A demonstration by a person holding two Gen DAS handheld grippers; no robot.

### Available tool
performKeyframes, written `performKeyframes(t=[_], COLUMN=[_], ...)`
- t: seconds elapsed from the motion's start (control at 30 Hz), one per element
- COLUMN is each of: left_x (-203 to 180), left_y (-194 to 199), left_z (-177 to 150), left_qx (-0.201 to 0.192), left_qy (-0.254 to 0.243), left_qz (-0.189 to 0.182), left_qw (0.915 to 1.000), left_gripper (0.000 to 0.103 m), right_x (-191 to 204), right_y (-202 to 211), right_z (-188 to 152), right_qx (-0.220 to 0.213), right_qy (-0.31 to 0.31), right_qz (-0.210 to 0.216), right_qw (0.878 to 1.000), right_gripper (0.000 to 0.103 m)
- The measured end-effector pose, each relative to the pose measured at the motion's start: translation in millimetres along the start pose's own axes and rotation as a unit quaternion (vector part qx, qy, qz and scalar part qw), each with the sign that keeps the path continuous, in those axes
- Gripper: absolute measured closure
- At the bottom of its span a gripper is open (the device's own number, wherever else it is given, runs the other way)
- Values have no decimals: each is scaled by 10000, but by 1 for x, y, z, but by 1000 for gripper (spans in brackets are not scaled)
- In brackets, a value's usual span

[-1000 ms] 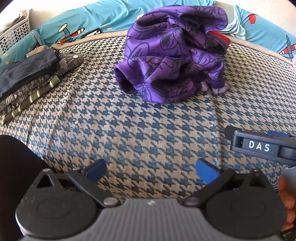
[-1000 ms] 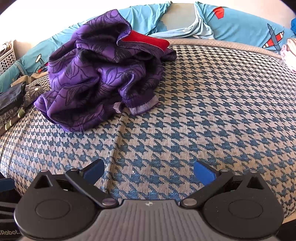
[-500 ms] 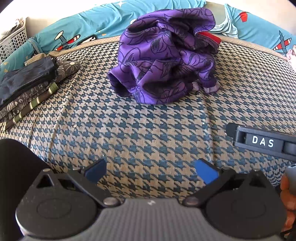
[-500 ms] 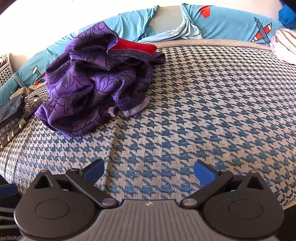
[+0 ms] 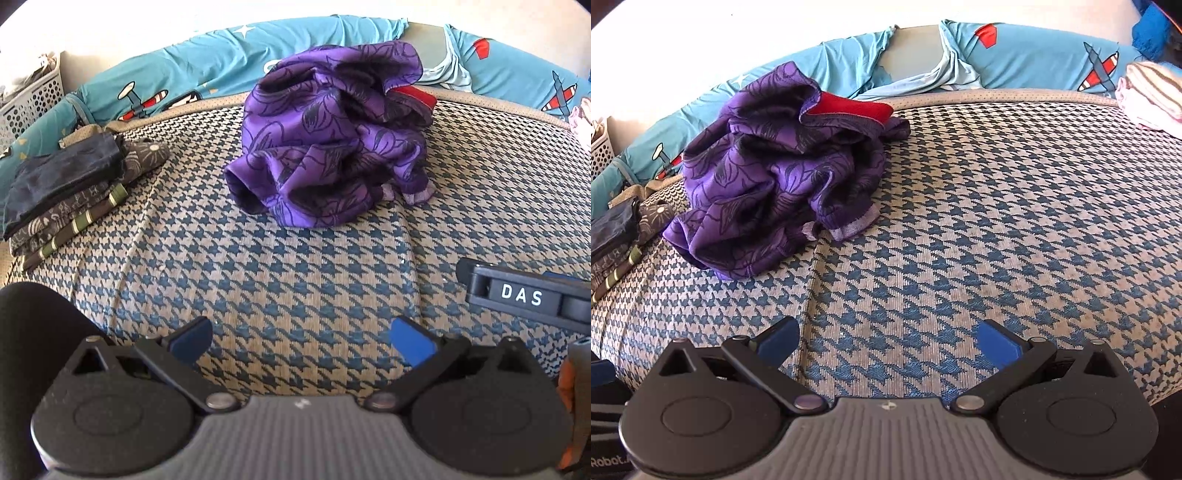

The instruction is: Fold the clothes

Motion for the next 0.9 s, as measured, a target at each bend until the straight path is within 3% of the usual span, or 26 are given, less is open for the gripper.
performKeyframes(t=[0.27,0.7,0.9], left_x=[-5,2,20], left_y=[-3,-25,-40], left_z=[2,-2,6], left_qx=[49,385,317], left_qy=[-42,-1,172], left_qz=[-118,-402,-278], left_qw=[9999,9984,9990], left_gripper=[0,0,0], right_x=[4,-3,6], right_y=[2,-20,-27], right_z=[1,-3,-6], right_qx=[42,421,506], right_qy=[-81,-203,-45], right_qz=[95,-367,-319], right_qw=[9999,9982,9982], right_gripper=[0,0,0])
Point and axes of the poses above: each gripper's, at about its wrist camera, not at the fingertips, and y roughly against the way its jaws point, x to its left, z to its top, the point moved 10 cm from there along -y, roughly the way its jaws point, and after that the axes turned 6 degrees about -y, right-handed, at the moved point
